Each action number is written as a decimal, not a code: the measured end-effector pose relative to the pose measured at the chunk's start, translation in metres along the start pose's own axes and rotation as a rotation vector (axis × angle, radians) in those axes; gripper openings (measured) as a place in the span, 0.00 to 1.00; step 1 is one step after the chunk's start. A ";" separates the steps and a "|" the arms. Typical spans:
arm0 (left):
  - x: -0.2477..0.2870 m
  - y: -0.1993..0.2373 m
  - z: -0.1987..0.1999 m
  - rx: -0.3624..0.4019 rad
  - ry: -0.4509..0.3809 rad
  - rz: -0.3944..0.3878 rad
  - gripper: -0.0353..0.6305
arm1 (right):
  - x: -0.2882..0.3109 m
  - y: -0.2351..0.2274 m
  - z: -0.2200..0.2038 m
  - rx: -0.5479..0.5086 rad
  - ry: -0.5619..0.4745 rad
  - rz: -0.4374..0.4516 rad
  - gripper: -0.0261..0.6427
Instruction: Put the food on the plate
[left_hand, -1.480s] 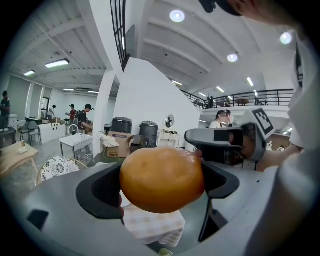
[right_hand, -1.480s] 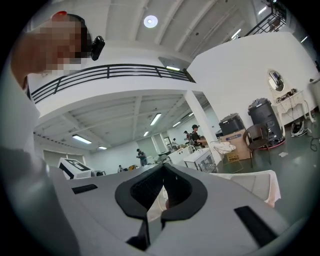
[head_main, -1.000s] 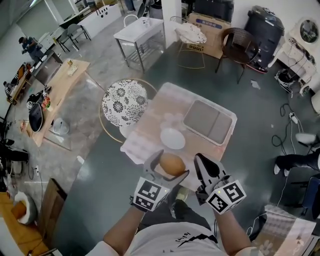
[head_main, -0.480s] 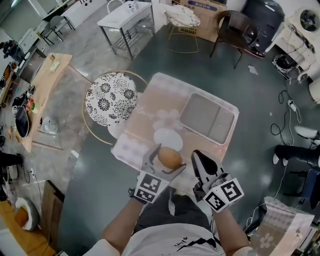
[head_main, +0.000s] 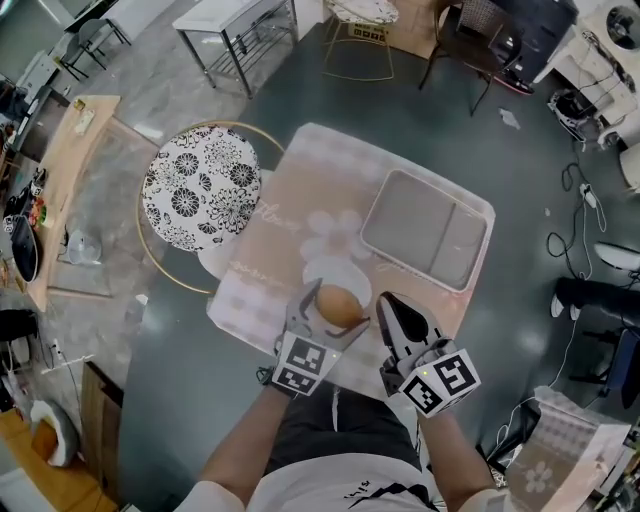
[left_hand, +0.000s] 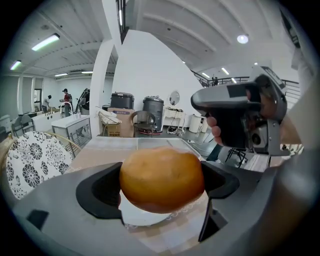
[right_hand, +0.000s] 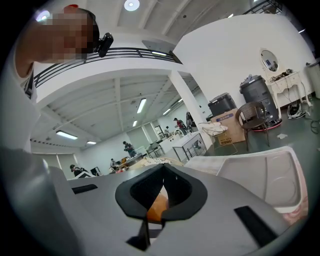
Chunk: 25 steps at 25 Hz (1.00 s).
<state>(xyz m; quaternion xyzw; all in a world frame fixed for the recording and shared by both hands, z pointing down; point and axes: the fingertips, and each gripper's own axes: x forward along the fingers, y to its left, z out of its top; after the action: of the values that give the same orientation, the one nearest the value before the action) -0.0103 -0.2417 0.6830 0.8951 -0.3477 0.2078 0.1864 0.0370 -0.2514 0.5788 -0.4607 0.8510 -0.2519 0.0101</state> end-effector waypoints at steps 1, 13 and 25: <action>0.006 0.002 -0.007 0.000 0.007 -0.004 0.77 | 0.003 -0.003 -0.005 0.001 0.002 0.000 0.06; 0.060 0.026 -0.069 0.084 0.119 -0.021 0.77 | 0.027 -0.049 -0.039 0.044 0.003 -0.048 0.06; 0.078 0.032 -0.093 0.141 0.194 -0.013 0.77 | 0.033 -0.054 -0.040 0.042 -0.002 -0.032 0.06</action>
<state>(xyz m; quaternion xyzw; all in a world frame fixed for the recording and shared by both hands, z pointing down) -0.0031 -0.2620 0.8068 0.8839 -0.3067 0.3161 0.1573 0.0496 -0.2845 0.6447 -0.4741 0.8380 -0.2695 0.0166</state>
